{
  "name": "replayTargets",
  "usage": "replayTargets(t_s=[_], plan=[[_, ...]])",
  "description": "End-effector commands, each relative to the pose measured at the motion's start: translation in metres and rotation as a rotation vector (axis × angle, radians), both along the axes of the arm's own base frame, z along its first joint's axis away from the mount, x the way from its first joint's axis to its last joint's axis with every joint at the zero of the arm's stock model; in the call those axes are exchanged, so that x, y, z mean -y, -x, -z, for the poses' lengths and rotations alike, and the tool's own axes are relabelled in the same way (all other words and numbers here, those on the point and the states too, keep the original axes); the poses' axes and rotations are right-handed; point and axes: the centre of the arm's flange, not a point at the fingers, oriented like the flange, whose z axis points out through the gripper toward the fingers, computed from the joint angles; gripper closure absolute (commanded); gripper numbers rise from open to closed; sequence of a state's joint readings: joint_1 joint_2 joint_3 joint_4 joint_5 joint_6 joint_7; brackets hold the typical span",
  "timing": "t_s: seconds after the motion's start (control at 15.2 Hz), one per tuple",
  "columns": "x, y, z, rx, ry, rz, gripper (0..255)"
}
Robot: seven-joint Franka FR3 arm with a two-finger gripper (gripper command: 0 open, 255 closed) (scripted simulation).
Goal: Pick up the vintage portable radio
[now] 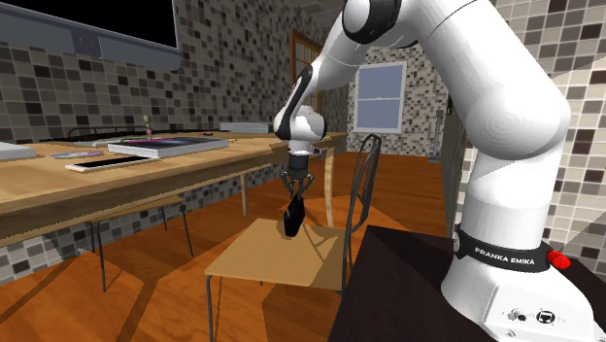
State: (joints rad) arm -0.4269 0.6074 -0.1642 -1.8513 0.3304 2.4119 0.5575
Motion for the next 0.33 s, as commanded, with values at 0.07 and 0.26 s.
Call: replayTargets(t_s=[0.07, 0.26], plan=[[0.001, 0.0, -0.016, 0.001, 0.001, 0.0, 255], [0.001, 0.0, -0.022, 0.001, 0.001, 0.0, 255]])
